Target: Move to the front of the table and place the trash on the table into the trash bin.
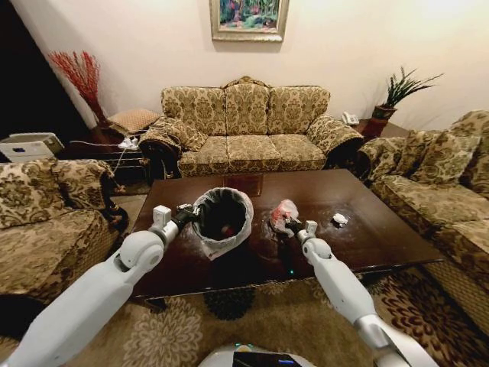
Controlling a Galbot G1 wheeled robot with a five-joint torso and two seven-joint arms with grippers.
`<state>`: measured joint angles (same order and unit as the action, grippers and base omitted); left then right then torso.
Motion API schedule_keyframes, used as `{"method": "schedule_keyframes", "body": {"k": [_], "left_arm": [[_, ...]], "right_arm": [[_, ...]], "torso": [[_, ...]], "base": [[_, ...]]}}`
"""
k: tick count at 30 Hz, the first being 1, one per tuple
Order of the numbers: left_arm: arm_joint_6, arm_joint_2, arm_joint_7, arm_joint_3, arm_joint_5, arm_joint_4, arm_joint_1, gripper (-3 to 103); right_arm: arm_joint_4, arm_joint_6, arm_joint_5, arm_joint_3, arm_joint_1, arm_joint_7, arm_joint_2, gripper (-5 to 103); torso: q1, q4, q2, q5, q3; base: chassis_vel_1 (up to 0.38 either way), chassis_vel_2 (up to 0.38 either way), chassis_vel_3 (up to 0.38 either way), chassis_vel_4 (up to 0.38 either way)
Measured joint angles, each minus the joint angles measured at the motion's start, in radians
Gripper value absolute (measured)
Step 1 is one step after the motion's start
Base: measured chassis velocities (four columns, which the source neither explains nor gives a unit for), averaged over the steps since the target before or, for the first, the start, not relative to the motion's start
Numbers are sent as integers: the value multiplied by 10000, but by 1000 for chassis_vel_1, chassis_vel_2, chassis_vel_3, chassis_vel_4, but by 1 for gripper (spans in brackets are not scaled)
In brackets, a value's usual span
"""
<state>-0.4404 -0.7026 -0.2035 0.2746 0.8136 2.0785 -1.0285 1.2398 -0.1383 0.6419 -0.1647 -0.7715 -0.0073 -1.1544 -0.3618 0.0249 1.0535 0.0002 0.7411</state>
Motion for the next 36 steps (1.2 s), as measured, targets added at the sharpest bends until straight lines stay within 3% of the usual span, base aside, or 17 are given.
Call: {"method": "schedule_keyframes", "body": {"k": [7,10,11,14,15,17,19,20,21,23,26,30,36], "left_arm": [[17,-58,79,-118,2,-75,256,3],[16,-93,107,-222,18,-302,418,3],[16,-93,107,-222,18,-302,418,3],[-21,-131,406,-575,82,-709,1037,3],[-21,-131,406,-575,82,-709,1037,3],[-91,-199,648,-904,129,-1016,1568,3],[-112,-215,694,-979,136,-1062,1667,3],[-183,-329,828,-1587,183,-1312,2239,3],[-183,-329,828,-1587,183,-1312,2239,3],[-250,-532,845,-2214,219,-1516,2823,3],[-283,-674,829,-2606,233,-1593,3148,3],[-380,-857,707,-2930,299,-1627,3429,3],[-474,-934,620,-3028,383,-1531,3572,3]], "right_arm": [[2242,-24,351,-54,-703,395,1046,0],[4442,-250,1136,4,-781,635,2082,0],[4442,-250,1136,4,-781,635,2082,0],[6720,-601,2686,3,-412,736,3533,0],[6720,-601,2686,3,-412,736,3533,0],[7938,-813,3812,-9,148,545,4514,0],[8083,-843,3985,0,247,507,4638,0],[8763,-926,4874,142,802,379,5170,0],[8763,-926,4874,142,802,379,5170,0],[9403,-1029,5815,473,1288,289,5471,0],[9689,-1033,6117,901,1504,213,5516,0],[9749,-1066,6009,1528,1573,51,5335,0],[9062,-885,5075,2332,1519,-167,4844,0]], "torso": [[1,-2,0,2,0],[1,0,0,0,0],[1,0,0,0,0],[1,2,0,-5,-1],[1,2,0,-5,-1],[1,-2,1,-4,-2],[1,-2,1,-2,-1],[1,0,1,-1,-1],[1,0,1,-1,-1],[-1,-3,0,-3,0],[0,-2,0,-2,-1],[1,-2,1,0,0],[0,0,0,0,0]], "base": [[0,0,0,0],[0,0,0,0],[0,0,0,0],[0,0,0,0],[0,0,0,0],[0,0,0,0],[0,0,0,0],[0,0,0,0],[0,0,0,0],[0,0,0,0],[0,0,0,0],[0,0,0,0],[0,0,0,0]]}}
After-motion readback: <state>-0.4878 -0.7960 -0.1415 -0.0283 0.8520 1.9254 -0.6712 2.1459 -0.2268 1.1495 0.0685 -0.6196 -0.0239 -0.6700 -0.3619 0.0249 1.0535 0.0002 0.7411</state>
